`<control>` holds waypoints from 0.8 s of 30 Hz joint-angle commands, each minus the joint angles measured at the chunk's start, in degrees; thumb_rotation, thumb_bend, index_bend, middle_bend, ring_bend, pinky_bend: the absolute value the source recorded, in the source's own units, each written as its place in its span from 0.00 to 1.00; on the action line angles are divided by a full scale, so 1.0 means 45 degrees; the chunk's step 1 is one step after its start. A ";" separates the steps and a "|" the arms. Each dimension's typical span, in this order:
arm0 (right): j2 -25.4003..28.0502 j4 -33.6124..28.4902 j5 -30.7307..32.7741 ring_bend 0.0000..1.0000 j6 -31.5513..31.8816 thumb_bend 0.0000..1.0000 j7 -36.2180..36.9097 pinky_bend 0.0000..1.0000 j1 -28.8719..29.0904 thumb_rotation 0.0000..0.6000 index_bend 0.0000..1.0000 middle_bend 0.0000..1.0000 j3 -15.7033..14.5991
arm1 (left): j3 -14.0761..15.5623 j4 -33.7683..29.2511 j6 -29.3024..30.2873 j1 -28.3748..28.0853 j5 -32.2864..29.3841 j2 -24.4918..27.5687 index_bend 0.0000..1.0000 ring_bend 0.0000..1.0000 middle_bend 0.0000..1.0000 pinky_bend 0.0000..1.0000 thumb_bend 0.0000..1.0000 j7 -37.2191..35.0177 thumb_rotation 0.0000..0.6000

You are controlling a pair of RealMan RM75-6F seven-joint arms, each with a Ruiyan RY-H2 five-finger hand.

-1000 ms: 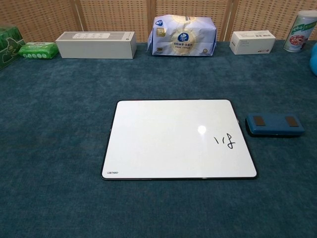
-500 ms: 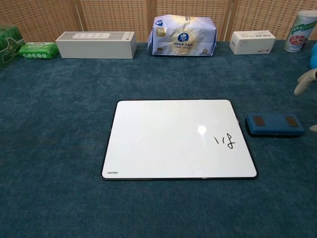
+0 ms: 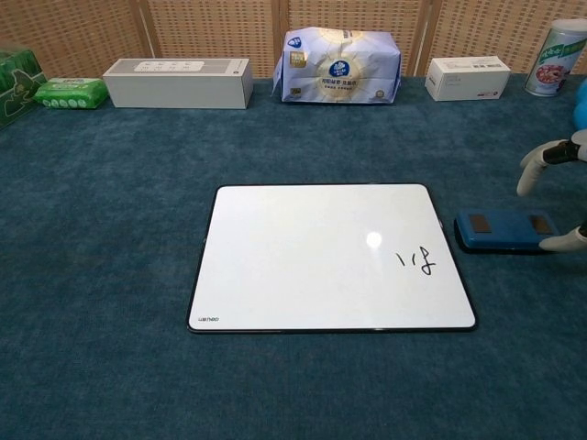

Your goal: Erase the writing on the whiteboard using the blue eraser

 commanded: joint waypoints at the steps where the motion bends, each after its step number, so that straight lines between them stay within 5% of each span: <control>1: -0.0221 0.0236 0.0329 0.00 -0.0109 0.16 -0.0158 0.12 0.0255 0.94 0.35 0.16 -0.0020 | -0.0086 0.0010 0.0097 -0.0036 0.0014 0.0058 0.26 0.12 0.22 0.00 0.43 -0.0051 1.00; 24: -0.0674 0.1163 0.1537 0.00 -0.0343 0.16 -0.0287 0.12 0.1234 0.93 0.29 0.16 -0.0303 | -0.0134 -0.0147 0.0464 -0.0062 0.0220 0.0246 0.26 0.12 0.22 0.00 0.43 -0.0087 1.00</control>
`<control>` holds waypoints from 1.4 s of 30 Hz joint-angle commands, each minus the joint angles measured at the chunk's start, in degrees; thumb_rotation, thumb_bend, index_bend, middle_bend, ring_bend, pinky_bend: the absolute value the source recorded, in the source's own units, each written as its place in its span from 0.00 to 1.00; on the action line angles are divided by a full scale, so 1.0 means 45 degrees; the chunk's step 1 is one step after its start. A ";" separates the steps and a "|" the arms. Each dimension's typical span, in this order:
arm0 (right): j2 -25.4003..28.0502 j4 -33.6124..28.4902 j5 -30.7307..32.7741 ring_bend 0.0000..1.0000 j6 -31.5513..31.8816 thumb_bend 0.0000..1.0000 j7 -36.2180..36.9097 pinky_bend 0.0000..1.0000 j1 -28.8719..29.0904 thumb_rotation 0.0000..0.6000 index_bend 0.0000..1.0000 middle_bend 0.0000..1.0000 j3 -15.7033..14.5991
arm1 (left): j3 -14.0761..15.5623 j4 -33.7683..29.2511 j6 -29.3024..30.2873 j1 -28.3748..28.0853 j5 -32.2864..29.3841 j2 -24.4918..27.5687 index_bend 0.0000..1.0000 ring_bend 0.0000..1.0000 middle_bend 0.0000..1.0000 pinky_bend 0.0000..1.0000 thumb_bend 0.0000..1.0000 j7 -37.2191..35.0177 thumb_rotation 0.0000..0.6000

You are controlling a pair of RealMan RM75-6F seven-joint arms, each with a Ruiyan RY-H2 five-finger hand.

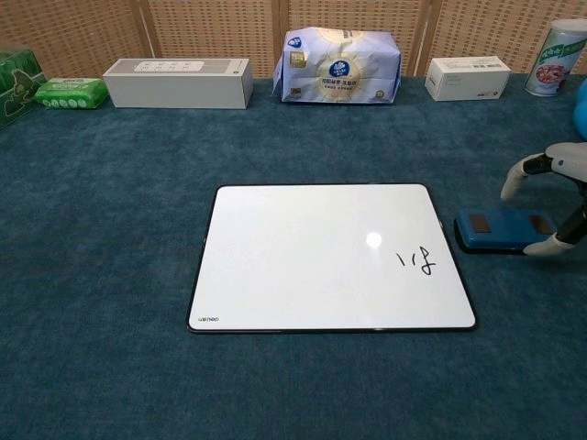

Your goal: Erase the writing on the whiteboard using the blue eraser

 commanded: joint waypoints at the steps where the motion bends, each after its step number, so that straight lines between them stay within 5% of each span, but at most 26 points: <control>1: -0.0037 0.0057 0.0092 0.00 -0.0002 0.16 -0.0024 0.12 0.0076 0.94 0.30 0.16 -0.0034 | 0.0001 -0.0007 -0.0002 -0.0012 -0.0001 0.0007 0.26 0.12 0.22 0.00 0.43 0.0009 1.00; 32: -0.0262 0.0885 0.0709 0.00 -0.0209 0.18 0.0378 0.12 0.0529 0.95 0.33 0.16 -0.0334 | 0.0004 0.0042 0.0074 -0.0038 -0.0146 -0.0004 0.26 0.12 0.22 0.00 0.43 0.0031 1.00; 42: -0.0355 0.1029 0.0597 0.00 -0.0207 0.18 0.0833 0.13 0.0558 1.00 0.55 0.21 -0.0235 | 0.0014 0.0049 0.0163 0.0003 -0.0138 0.0005 0.26 0.12 0.22 0.00 0.43 -0.0003 1.00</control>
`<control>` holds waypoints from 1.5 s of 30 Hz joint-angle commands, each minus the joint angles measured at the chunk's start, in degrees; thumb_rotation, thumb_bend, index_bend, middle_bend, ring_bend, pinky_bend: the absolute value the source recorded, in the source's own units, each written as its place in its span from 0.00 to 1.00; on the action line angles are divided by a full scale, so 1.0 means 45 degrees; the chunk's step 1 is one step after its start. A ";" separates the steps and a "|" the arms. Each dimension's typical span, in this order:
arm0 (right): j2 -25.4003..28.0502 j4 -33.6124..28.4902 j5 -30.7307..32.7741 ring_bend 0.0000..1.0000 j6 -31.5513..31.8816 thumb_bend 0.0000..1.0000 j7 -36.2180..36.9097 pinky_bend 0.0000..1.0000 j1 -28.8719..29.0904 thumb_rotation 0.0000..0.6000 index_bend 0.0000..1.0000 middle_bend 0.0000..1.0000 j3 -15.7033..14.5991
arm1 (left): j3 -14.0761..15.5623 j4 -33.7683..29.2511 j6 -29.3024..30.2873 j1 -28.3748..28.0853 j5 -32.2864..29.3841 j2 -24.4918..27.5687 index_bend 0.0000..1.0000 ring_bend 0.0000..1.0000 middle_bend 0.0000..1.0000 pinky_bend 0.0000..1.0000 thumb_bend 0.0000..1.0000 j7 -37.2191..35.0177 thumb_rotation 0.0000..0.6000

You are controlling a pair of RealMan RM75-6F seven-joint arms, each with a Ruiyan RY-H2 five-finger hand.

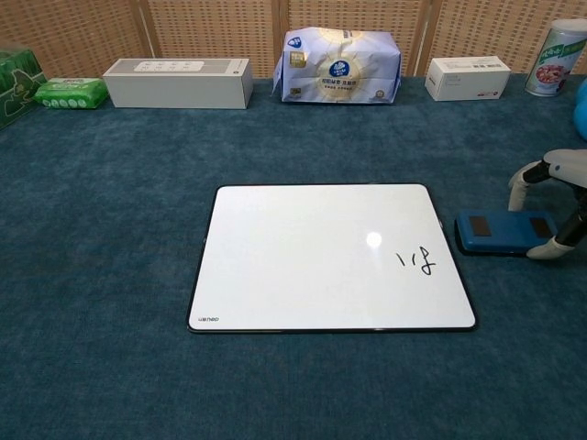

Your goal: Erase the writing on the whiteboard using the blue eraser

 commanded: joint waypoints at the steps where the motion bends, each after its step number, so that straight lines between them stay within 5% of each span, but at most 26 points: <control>1: -0.0042 0.0050 -0.0074 0.00 0.0041 0.19 0.0159 0.13 0.0001 1.00 0.58 0.22 0.0065 | 0.0009 0.0024 0.0026 0.0018 0.0000 -0.0006 0.26 0.11 0.22 0.00 0.43 -0.0025 1.00; 16: 0.0930 -0.1228 0.0334 0.04 -0.0205 0.22 0.0099 0.15 0.0290 1.00 0.71 0.27 0.0268 | -0.0018 0.0209 -0.0015 -0.0002 -0.0117 -0.0078 0.26 0.11 0.21 0.00 0.43 -0.0151 1.00; 26: 0.2045 -0.4031 -0.0171 0.06 -0.0260 0.23 0.0052 0.15 0.0365 1.00 0.73 0.28 -0.0095 | -0.0109 0.0170 -0.0025 -0.0082 -0.0156 -0.0045 0.26 0.10 0.21 0.00 0.43 -0.0074 1.00; 42: 0.0018 -0.3464 -0.0588 0.06 -0.0290 0.23 -0.0731 0.15 0.1307 1.00 0.72 0.28 -0.0634 | -0.0071 0.0217 0.0241 0.0098 -0.0170 0.0101 0.26 0.09 0.21 0.00 0.43 -0.0215 1.00; 45: -0.0259 -0.3165 -0.0763 0.04 -0.0400 0.23 -0.0493 0.08 0.1391 1.00 0.72 0.28 -0.0571 | -0.0067 0.0208 0.0248 0.0111 -0.0184 0.0118 0.26 0.09 0.21 0.00 0.43 -0.0225 1.00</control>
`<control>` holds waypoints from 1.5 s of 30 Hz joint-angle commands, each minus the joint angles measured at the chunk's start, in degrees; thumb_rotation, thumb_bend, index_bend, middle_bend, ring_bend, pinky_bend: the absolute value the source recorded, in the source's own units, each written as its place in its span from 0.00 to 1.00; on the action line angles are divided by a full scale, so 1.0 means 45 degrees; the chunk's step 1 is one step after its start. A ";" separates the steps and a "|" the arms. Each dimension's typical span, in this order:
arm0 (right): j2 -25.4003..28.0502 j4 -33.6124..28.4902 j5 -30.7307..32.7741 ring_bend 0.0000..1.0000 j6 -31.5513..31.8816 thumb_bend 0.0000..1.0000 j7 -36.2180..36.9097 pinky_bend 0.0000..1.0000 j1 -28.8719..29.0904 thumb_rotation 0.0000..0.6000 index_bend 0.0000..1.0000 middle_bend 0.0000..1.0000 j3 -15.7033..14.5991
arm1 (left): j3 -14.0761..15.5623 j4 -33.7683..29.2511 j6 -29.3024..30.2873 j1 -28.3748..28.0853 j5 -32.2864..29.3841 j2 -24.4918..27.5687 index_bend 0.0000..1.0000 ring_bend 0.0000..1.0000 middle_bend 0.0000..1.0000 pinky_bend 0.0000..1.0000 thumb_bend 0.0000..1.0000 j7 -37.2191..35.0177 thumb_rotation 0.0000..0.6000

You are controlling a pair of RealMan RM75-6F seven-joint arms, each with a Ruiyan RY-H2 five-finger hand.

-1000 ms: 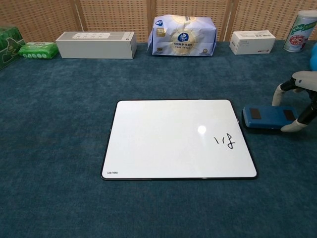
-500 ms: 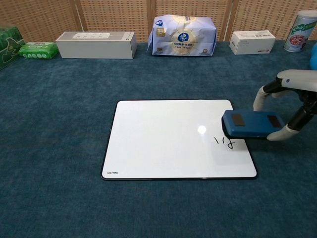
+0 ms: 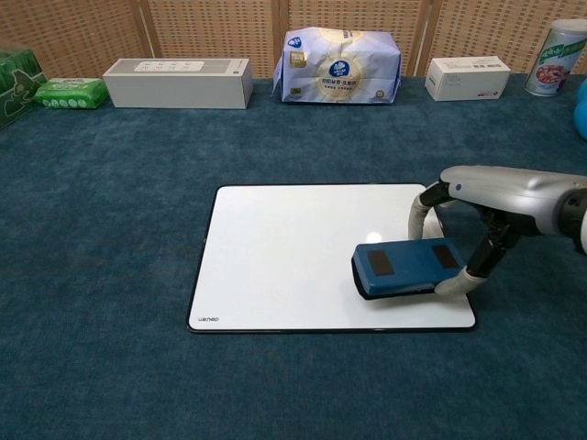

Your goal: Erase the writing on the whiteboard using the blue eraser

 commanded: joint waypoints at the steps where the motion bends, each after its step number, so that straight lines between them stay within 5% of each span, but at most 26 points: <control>1: -0.0258 0.0321 -0.0265 0.03 -0.0104 0.23 0.0246 0.04 0.0113 1.00 0.72 0.28 0.0059 | 0.0004 -0.0012 0.0003 0.0003 0.0013 0.0006 0.26 0.09 0.21 0.00 0.43 -0.0007 1.00; 22: -0.1175 0.2001 -0.2638 0.00 0.0280 0.22 0.1941 0.00 -0.0317 1.00 0.72 0.13 -0.0153 | -0.0024 -0.0042 0.0020 -0.0003 0.0043 -0.0010 0.26 0.09 0.21 0.00 0.43 0.0037 1.00; 45: -0.1703 0.3945 -0.3482 0.00 -0.0795 0.22 0.2925 0.00 -0.0328 1.00 0.73 0.12 -0.0343 | 0.0011 -0.0140 0.0145 0.0089 0.0140 0.0088 0.26 0.09 0.21 0.00 0.43 0.0062 1.00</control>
